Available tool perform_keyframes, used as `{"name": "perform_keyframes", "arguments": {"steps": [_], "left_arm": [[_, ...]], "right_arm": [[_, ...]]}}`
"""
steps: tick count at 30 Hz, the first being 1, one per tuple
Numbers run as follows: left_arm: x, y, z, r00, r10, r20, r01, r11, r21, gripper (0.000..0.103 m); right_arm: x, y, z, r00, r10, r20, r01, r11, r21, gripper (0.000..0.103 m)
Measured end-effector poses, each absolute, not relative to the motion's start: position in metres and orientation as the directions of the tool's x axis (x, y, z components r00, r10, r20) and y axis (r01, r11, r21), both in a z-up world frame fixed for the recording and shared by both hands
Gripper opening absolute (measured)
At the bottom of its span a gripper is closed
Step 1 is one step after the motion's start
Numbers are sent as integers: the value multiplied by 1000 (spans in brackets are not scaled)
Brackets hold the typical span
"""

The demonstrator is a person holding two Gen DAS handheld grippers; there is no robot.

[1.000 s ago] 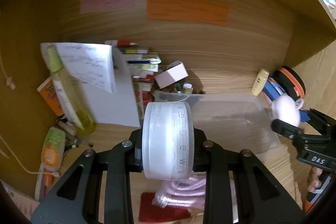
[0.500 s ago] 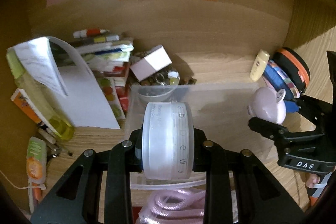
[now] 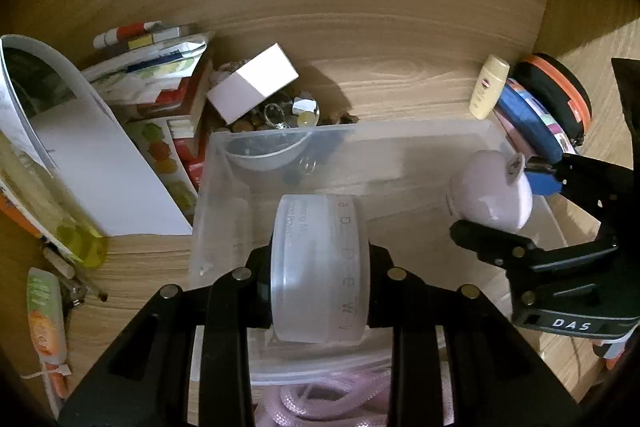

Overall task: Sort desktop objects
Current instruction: 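Carry the tape roll with the left tool while the right tool carries the compact over the box, then open the left tool dropping the tape roll while the right tool releases the compact into the box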

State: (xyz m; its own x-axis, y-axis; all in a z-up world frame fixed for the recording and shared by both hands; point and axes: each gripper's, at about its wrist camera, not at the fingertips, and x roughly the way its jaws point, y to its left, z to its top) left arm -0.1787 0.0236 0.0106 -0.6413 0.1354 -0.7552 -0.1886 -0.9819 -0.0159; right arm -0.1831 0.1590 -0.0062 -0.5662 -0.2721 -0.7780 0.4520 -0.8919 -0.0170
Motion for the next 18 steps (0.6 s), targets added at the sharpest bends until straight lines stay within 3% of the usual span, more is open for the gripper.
{"name": "perform_keyframes", "arguments": {"steps": [18], "left_arm": [[-178, 24, 1, -595, 154, -789, -218, -976, -26, 29]], "right_arm": [[-190, 132, -26, -505, -241, -829, 494, -868, -48, 60]]}}
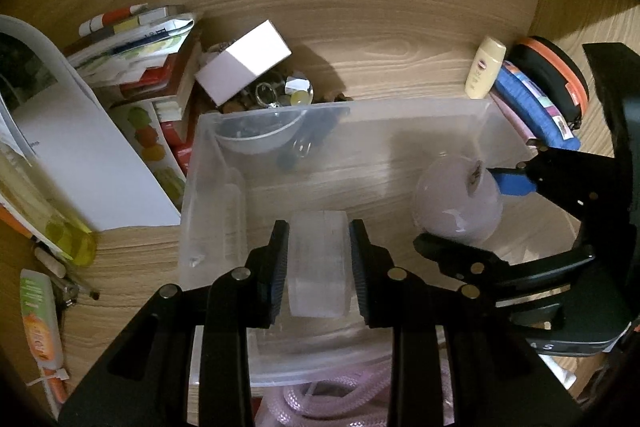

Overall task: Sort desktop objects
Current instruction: 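Open the left tool dropping the tape roll while the right tool releases the compact into the box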

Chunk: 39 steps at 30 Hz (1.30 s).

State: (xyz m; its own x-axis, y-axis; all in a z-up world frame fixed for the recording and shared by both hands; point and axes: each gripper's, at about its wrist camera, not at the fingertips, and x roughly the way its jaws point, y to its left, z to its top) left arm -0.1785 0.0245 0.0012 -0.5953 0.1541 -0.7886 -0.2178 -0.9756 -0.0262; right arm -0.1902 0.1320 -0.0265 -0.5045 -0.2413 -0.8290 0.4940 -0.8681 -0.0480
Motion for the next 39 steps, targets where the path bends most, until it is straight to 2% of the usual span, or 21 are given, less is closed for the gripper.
{"name": "perform_keyframes", "arguments": {"steps": [4, 10, 15, 20, 25, 30, 34, 39], "left_arm": [[-172, 25, 4, -620, 154, -769, -225, -974, -13, 30], [-167, 28, 6, -630, 164, -759, -244, -970, -6, 45], [-163, 24, 12, -646, 181, -742, -242, -970, -25, 52], [-158, 18, 22, -667, 201, -718, -237, -970, -52, 55], [-150, 15, 35, -700, 214, -681, -241, -969, -57, 68], [-135, 11, 51, -730, 221, -647, -244, -968, -55, 68], [-120, 10, 55, -739, 203, -642, -241, -970, -29, 75], [-104, 3, 53, -727, 205, -655, -240, -970, -38, 75]], "right_arm": [[-192, 131, -29, -488, -248, -837, 492, -870, -30, 60], [-186, 127, -28, -510, -230, -829, 493, -868, -62, 63], [-179, 123, -26, -544, -200, -815, 483, -869, -109, 64], [-168, 120, -21, -575, -187, -797, 472, -871, -136, 79], [-151, 120, -11, -611, -173, -772, 461, -871, -169, 79], [-134, 124, 1, -640, -178, -748, 438, -884, -164, 82], [-119, 135, 10, -659, -187, -728, 426, -891, -157, 84], [-103, 151, 12, -668, -186, -720, 409, -901, -147, 84]]}}
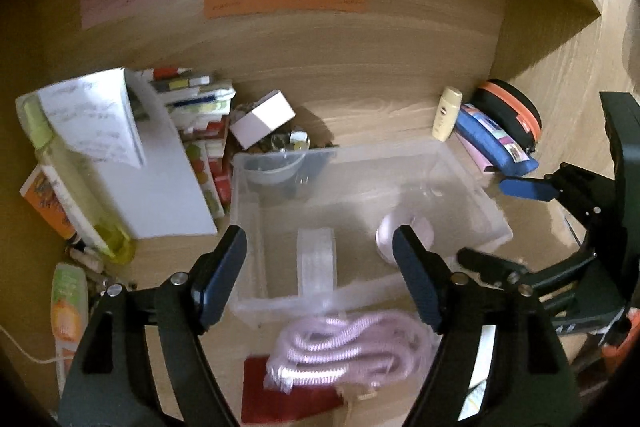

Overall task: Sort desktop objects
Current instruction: 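Open the left tool dropping the tape roll while the right tool releases the compact into the box, then move the left tool toward the white jar beside the pink rope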

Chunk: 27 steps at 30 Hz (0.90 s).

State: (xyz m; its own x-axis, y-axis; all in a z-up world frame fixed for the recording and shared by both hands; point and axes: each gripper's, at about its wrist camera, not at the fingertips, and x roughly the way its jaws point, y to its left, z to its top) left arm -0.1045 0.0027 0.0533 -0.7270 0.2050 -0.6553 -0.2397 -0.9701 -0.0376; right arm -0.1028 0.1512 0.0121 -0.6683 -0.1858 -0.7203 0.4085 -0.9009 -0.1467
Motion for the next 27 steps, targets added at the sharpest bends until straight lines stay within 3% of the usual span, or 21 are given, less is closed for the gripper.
{"name": "perform_keyframes", "arguments": {"steps": [21, 27], "left_arm": [[-48, -44, 15, -660, 103, -745, -100, -994, -48, 81], [-47, -25, 10, -623, 132, -771, -162, -986, -38, 81]], "right_arm": [[-33, 245, -14, -662, -212, -719, 258, -965, 47, 84], [-25, 253, -30, -624, -230, -747, 241, -966, 96, 84]]}}
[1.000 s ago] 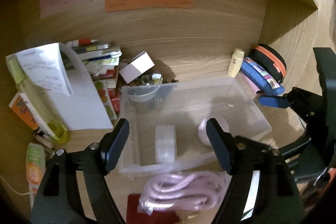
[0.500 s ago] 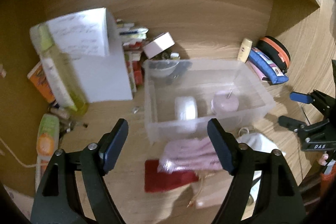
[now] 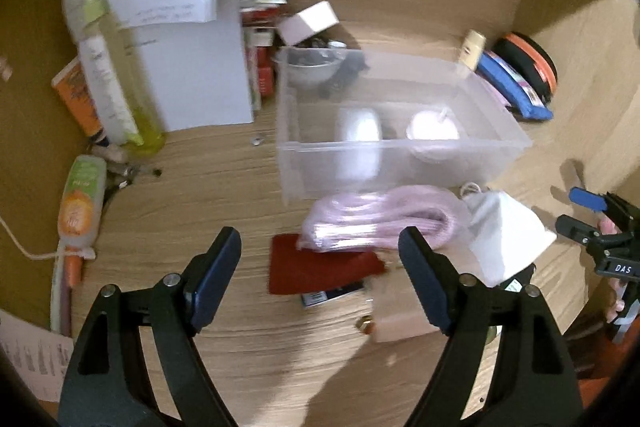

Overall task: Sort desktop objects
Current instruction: 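Move the left tool toward the white jar beside the pink rope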

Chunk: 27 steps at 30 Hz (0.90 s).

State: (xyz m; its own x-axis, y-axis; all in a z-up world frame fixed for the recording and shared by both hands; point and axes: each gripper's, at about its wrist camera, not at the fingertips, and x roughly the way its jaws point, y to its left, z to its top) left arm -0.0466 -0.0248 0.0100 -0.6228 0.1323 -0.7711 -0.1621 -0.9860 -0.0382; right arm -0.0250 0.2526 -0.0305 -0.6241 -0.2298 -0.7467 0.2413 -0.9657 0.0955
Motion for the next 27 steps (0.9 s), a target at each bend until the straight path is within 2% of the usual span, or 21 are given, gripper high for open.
{"name": "perform_keyframes", "arguments": {"steps": [3, 8, 15, 19, 24, 27], "left_arm": [[-49, -6, 8, -611, 119, -783, -211, -977, 16, 81], [-53, 12, -1, -597, 30, -802, -249, -957, 150, 82], [-62, 17, -2, -559, 29, -829, -334, -923, 193, 82], [-73, 12, -5, -515, 70, -855, -367, -919, 146, 83], [-90, 8, -17, -434, 157, -887, -377, -926, 21, 83], [-95, 9, -25, -406, 193, -893, -377, -926, -29, 87]], "right_arm": [[-23, 248, -39, -604, -236, -761, 251, -963, 99, 84], [-19, 241, -49, -577, -252, -776, 278, -955, 104, 84], [-23, 240, -57, -542, -281, -792, 289, -947, 139, 84], [-27, 238, -60, -533, -293, -794, 287, -945, 156, 84], [-34, 234, -65, -521, -301, -799, 285, -944, 169, 84], [-36, 231, -67, -526, -279, -804, 284, -948, 143, 84]]}}
